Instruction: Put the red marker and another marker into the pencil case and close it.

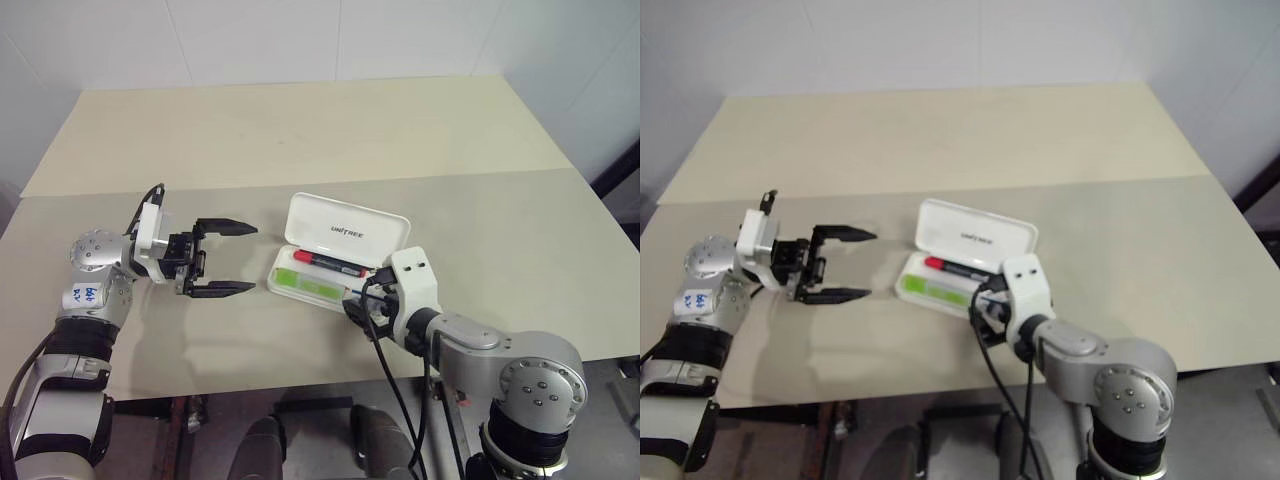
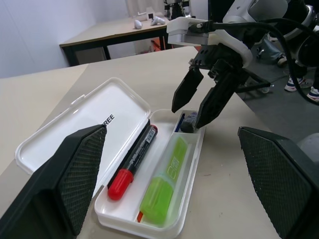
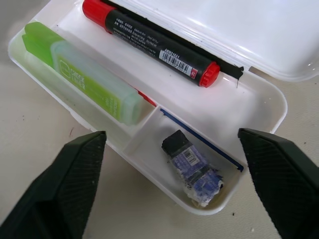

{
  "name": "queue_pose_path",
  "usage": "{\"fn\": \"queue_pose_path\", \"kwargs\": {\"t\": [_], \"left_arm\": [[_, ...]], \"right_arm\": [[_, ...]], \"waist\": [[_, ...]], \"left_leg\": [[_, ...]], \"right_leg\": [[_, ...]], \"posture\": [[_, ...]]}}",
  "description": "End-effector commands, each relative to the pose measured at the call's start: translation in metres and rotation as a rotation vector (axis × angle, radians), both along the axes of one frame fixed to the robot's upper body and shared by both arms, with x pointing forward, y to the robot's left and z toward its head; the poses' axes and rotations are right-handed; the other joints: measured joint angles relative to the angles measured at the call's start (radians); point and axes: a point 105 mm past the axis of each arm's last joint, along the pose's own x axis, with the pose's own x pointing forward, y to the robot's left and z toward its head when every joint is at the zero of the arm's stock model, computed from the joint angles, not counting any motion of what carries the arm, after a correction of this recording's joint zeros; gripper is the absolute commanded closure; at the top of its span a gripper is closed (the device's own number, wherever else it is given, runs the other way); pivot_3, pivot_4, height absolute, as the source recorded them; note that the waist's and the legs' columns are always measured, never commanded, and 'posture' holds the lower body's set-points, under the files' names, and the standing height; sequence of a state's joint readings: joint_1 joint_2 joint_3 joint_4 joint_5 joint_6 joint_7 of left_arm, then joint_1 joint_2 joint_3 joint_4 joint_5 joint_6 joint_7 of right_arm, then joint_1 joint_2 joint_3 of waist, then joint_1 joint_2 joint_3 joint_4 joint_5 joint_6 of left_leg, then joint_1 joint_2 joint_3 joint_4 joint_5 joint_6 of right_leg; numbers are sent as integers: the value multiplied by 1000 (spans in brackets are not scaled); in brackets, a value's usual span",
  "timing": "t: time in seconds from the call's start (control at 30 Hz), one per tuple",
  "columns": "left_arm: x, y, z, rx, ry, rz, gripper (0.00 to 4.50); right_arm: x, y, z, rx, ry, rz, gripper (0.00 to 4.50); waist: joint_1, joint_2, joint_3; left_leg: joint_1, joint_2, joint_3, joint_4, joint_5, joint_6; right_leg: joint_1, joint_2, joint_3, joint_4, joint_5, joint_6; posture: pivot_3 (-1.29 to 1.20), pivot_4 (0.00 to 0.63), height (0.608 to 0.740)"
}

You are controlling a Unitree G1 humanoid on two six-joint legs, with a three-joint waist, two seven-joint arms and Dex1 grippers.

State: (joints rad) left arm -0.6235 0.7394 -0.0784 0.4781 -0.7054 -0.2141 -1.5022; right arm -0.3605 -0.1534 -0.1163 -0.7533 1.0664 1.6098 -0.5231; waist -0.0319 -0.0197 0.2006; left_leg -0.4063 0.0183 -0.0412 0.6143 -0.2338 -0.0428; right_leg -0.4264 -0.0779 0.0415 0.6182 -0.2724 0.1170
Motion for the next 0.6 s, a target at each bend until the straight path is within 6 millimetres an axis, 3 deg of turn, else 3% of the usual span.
{"fn": "queue_pose_path", "kwargs": {"t": [0.03,0.27,0.43,0.6], "left_arm": [[-12,-3,11,-4,-60,-116,0],[-4,-16,29,-132,-102,-68,0],[4,-23,42,-210,-126,-21,0],[27,-22,53,-264,-122,119,0]], "right_arm": [[0,1,11,10,-37,41,11],[-3,3,51,73,-135,241,11],[-12,1,68,86,-175,371,11],[-13,-17,93,88,-265,434,11]], "waist": [[0,0,0],[1,0,0],[4,0,0],[5,-3,1]], "left_leg": [[0,0,0,0,0,0],[0,0,0,0,0,0],[-1,0,0,0,0,1],[-1,-1,0,1,0,1]], "right_leg": [[0,0,0,0,0,0],[0,0,0,0,0,0],[0,0,0,-1,0,1],[1,0,0,-2,1,3]], "posture": [[0,150,740],[0,150,740],[0,150,740],[0,150,740]]}}
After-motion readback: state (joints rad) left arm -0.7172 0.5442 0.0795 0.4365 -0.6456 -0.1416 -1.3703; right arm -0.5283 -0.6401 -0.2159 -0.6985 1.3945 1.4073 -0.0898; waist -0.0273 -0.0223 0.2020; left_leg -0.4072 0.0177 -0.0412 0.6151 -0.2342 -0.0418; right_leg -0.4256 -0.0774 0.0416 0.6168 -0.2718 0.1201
